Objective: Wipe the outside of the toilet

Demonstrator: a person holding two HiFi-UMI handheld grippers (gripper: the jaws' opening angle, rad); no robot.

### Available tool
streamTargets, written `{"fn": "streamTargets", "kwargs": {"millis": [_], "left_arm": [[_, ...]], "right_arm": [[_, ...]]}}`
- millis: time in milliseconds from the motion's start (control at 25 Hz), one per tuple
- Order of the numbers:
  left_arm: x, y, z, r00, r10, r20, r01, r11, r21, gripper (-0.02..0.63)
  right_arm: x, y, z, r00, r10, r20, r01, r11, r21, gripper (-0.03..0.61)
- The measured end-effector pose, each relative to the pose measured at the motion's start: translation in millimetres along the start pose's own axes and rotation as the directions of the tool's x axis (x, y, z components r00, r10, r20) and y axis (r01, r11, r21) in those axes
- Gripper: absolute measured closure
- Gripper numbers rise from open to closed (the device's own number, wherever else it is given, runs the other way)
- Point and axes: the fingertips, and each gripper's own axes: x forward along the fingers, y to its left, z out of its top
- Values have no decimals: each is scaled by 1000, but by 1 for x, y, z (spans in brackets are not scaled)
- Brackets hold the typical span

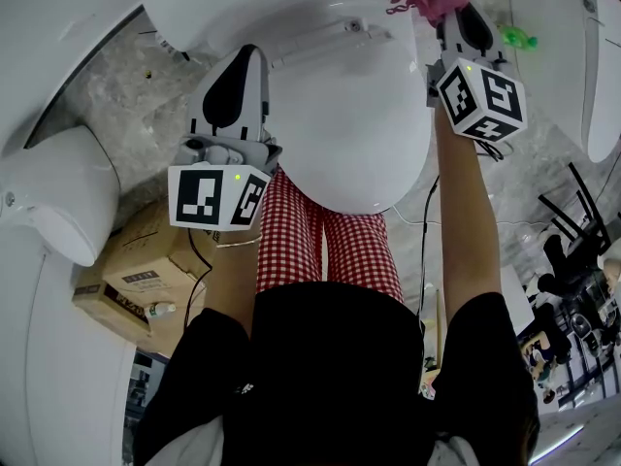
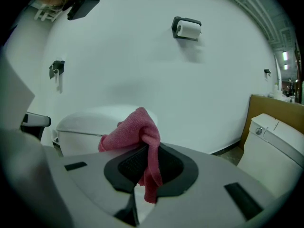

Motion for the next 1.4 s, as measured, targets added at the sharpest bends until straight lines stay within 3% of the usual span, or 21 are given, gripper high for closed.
{"fn": "streamTargets", "kwargs": {"millis": [400, 680, 1400], "left_arm": [[-7, 6, 0, 1000, 7, 4, -7, 1000, 1, 603], [-16, 8, 4, 1000, 9, 14, -9, 1000, -1, 603], [-36, 25, 1, 999, 34, 26, -33, 999, -19, 603]], "right_arm": [[-17, -18, 1, 997, -66, 33, 64, 996, 58, 518], [-41, 5, 2, 997, -36, 62, 32, 997, 66, 518], [-46, 111, 21, 969, 183, 165, -199, 977, 83, 518]]}}
